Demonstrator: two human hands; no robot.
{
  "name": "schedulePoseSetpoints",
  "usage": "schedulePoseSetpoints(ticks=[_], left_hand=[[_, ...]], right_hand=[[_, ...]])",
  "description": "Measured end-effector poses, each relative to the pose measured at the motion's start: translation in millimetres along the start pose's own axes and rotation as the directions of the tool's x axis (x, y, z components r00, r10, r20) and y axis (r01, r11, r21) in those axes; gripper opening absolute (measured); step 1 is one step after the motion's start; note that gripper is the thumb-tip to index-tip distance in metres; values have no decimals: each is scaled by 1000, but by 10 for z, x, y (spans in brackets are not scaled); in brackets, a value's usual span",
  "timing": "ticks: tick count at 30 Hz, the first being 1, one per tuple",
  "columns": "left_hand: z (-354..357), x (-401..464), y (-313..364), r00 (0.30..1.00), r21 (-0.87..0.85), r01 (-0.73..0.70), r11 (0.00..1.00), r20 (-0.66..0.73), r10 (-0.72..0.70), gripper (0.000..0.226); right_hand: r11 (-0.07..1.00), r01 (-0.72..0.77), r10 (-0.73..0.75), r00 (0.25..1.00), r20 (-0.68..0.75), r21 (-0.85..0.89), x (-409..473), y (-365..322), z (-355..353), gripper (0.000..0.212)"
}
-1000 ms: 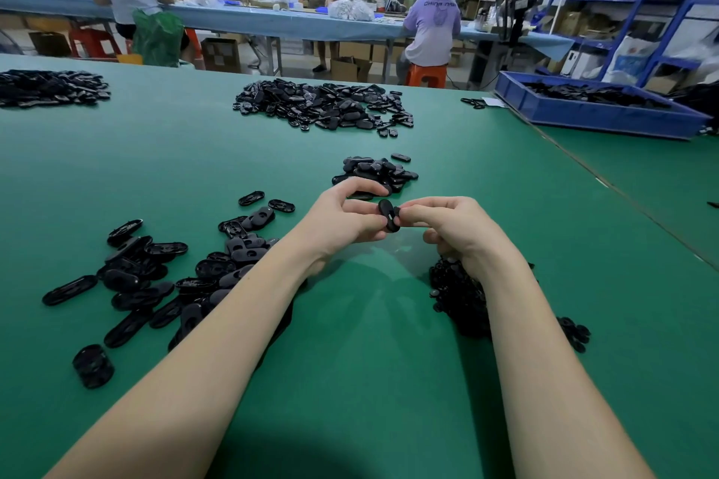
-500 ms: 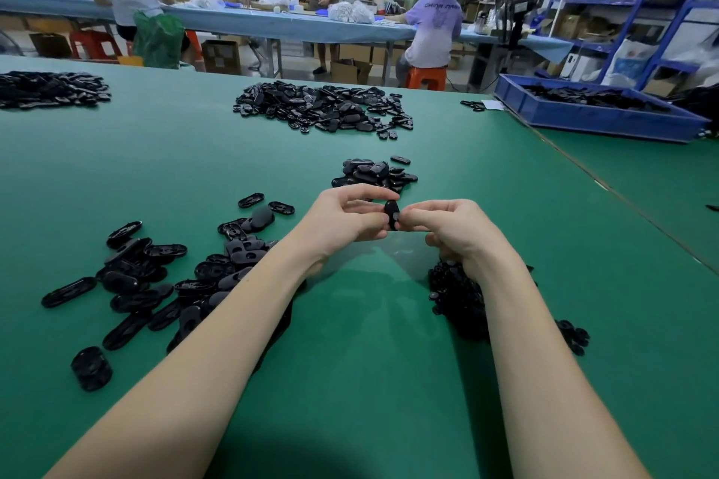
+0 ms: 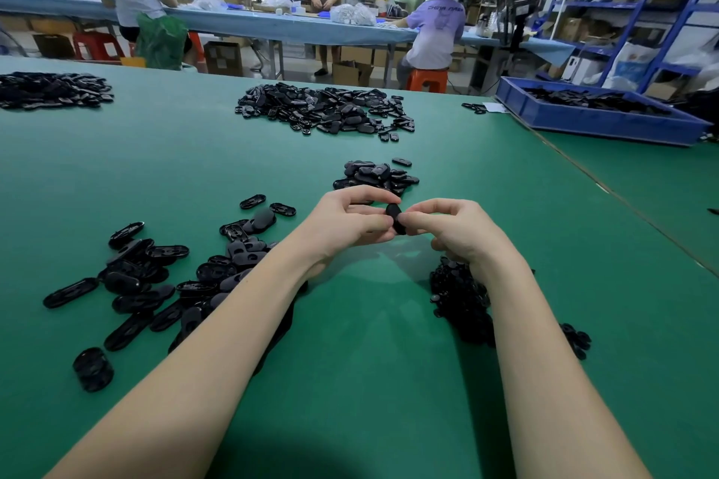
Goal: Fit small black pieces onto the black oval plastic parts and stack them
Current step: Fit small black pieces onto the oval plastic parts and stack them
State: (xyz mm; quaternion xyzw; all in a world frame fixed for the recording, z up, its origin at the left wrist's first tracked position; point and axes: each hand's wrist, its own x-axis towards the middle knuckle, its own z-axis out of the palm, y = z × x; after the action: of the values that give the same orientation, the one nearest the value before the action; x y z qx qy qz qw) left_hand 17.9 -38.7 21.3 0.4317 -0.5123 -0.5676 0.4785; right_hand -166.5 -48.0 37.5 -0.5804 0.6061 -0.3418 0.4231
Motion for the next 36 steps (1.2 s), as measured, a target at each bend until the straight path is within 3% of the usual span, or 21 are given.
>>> schedulePoseSetpoints(ticks=[6, 16, 24, 36], left_hand=[[-35, -17, 29, 999, -35, 46, 998, -2, -46, 20], [-13, 14, 8, 996, -126, 61, 990, -54, -68, 20], [17, 4, -38, 994, 20, 43, 999, -104, -40, 21], [13, 4, -60, 995, 98, 27, 995, -99, -17, 19]], right_hand=[[993, 20, -25, 999, 39, 121, -1, 75, 6, 27], [984, 63, -80, 992, 101, 165, 41, 94, 25, 7], [996, 62, -65, 997, 43, 63, 65, 94, 77, 7], [983, 157, -159, 987, 15, 93, 54, 112, 117, 10]])
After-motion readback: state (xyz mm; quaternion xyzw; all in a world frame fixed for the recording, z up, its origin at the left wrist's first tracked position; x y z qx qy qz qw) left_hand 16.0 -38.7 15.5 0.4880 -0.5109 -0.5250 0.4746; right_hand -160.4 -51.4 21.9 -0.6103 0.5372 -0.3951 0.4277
